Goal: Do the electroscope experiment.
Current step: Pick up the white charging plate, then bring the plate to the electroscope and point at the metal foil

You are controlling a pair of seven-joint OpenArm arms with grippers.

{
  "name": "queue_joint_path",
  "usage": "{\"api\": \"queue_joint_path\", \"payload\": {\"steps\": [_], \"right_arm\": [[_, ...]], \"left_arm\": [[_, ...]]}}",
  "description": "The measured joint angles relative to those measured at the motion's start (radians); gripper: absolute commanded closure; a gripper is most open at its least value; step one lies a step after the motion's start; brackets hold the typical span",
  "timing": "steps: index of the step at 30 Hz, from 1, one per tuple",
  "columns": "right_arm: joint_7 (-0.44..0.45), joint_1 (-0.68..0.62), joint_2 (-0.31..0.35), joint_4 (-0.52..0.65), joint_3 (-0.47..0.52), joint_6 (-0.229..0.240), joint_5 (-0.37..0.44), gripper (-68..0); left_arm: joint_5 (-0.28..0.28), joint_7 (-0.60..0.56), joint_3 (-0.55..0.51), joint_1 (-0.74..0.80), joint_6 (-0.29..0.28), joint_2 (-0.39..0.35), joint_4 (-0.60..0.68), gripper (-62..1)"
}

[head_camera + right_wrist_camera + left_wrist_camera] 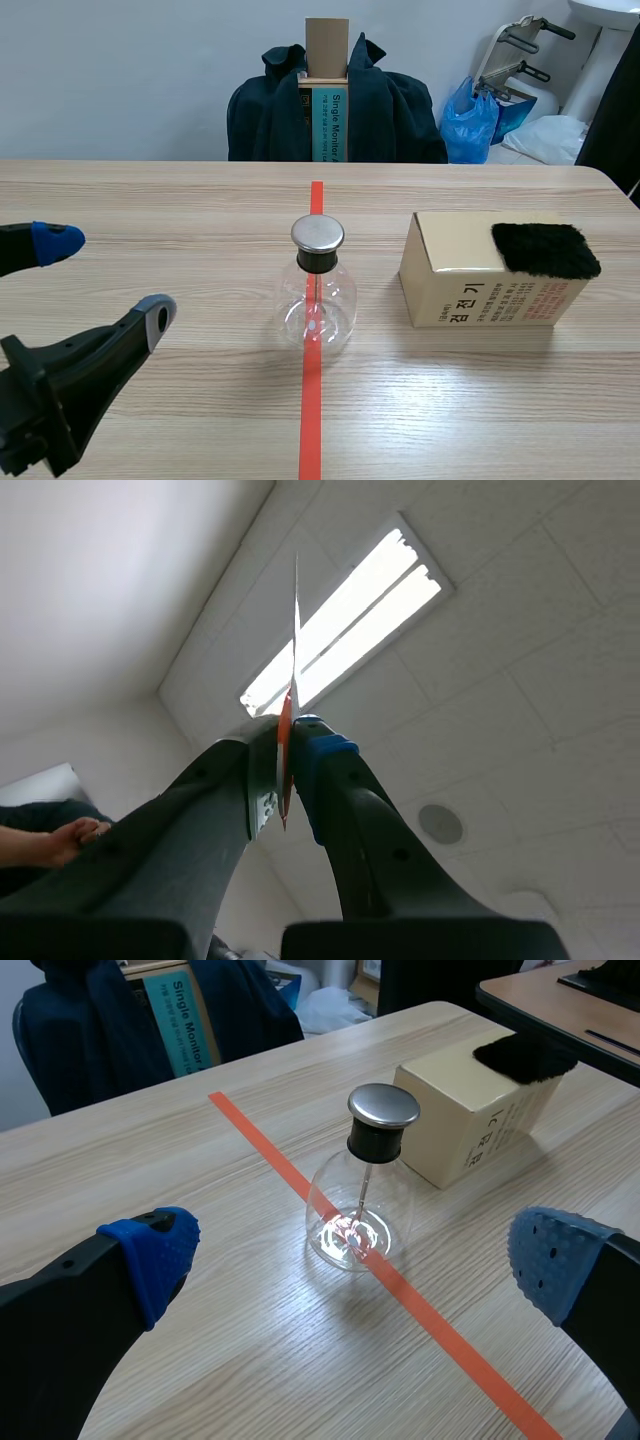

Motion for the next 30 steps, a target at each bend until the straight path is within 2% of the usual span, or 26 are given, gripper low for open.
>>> {"api": "queue_joint_path", "payload": {"steps": [2, 3, 4, 6, 7, 8, 14, 16, 21, 26, 30], "right_arm": [[-0.002, -0.015, 0.0, 0.026, 0.009, -0.002, 0.007, -0.7], [-0.002, -0.028, 0.0, 0.038, 0.009, -0.002, 0.017, -0.7], [-0.002, -0.045, 0.0, 0.051, 0.009, -0.001, 0.026, -0.7], [0.0, -0.079, 0.0, 0.073, 0.009, -0.001, 0.027, -0.7], [0.0, -0.093, 0.0, 0.082, 0.009, 0.001, 0.029, -0.7], [0.001, -0.103, 0.0, 0.089, 0.009, 0.002, 0.031, -0.7], [0.032, -0.107, -0.05, 0.126, 0.009, 0.002, 0.053, -0.7], [0.068, -0.106, -0.072, 0.129, 0.009, 0.002, 0.067, -0.7], [0.122, -0.104, -0.106, 0.129, 0.009, 0.002, 0.07, -0.7], [0.179, -0.104, -0.116, 0.129, 0.009, 0.002, 0.101, -0.7], [0.206, -0.104, -0.116, 0.129, 0.009, 0.002, 0.103, -0.7]], "left_arm": [[0.0, 0.019, 0.0, 0.0, 0.0, 0.0, 0.0, -62.3], [0.0, 0.03, 0.0, 0.0, 0.0, 0.0, 0.0, -60.2], [0.0, 0.039, 0.0, 0.0, 0.0, 0.0, 0.0, -49.7], [0.0, 0.04, 0.0, 0.0, 0.0, 0.0, 0.0, -22.2], [0.001, 0.04, 0.0, 0.0, 0.0, -0.001, -0.001, -11.2], [0.0, 0.04, 0.005, -0.006, 0.0, -0.005, -0.007, -3.2], [0.037, 0.045, 0.125, -0.187, -0.016, -0.042, -0.182, -3.1], [0.058, 0.019, 0.173, -0.272, -0.027, -0.042, -0.272, -3.1], [0.062, -0.052, 0.351, -0.504, -0.041, -0.039, -0.539, -3.1], [0.144, -0.129, 0.504, -0.674, -0.04, 0.001, -0.763, -3.1], [0.152, -0.171, 0.553, -0.722, -0.038, 0.056, -0.864, -3.2]]}}
